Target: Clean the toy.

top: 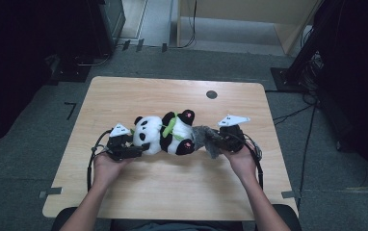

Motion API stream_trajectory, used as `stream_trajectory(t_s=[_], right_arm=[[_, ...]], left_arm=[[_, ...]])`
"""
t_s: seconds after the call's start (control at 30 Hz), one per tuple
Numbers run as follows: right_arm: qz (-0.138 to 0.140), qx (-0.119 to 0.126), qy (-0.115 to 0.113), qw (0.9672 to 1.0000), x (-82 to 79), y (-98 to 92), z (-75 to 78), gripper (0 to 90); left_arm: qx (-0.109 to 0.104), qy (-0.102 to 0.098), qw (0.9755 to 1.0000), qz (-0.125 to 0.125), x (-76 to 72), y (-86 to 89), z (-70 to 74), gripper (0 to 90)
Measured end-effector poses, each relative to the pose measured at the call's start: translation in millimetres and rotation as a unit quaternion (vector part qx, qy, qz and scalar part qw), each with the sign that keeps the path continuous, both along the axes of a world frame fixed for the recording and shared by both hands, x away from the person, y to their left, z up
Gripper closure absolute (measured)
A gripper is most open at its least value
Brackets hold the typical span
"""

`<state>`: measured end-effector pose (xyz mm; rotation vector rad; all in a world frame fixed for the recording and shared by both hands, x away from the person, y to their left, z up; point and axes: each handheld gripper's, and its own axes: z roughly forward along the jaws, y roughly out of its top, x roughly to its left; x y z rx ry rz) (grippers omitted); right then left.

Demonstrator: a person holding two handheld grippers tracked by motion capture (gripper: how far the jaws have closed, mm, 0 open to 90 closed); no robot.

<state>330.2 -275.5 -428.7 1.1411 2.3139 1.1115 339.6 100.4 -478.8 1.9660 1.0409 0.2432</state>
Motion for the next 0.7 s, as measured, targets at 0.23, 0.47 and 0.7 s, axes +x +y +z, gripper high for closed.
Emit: stream_trajectory(t_s=[0.23,0.47,0.7], right_arm=[[-0.03,0.022,-0.008,0.9993,12.2,-21.1,3.5,75.3],[-0.059,0.029,-0.004,0.9978,23.8,-42.7,1.4,75.2],[-0.099,0.04,-0.003,0.9943,36.5,-66.9,-8.5,74.7]], left_arm=[[-0.003,-0.003,1.0,0.0,0.7,0.7,-0.6,30.9],[-0.005,-0.004,1.0,0.002,0.8,0.7,-1.1,30.5],[-0.008,-0.005,0.9999,0.004,1.6,0.9,-1.7,30.0]])
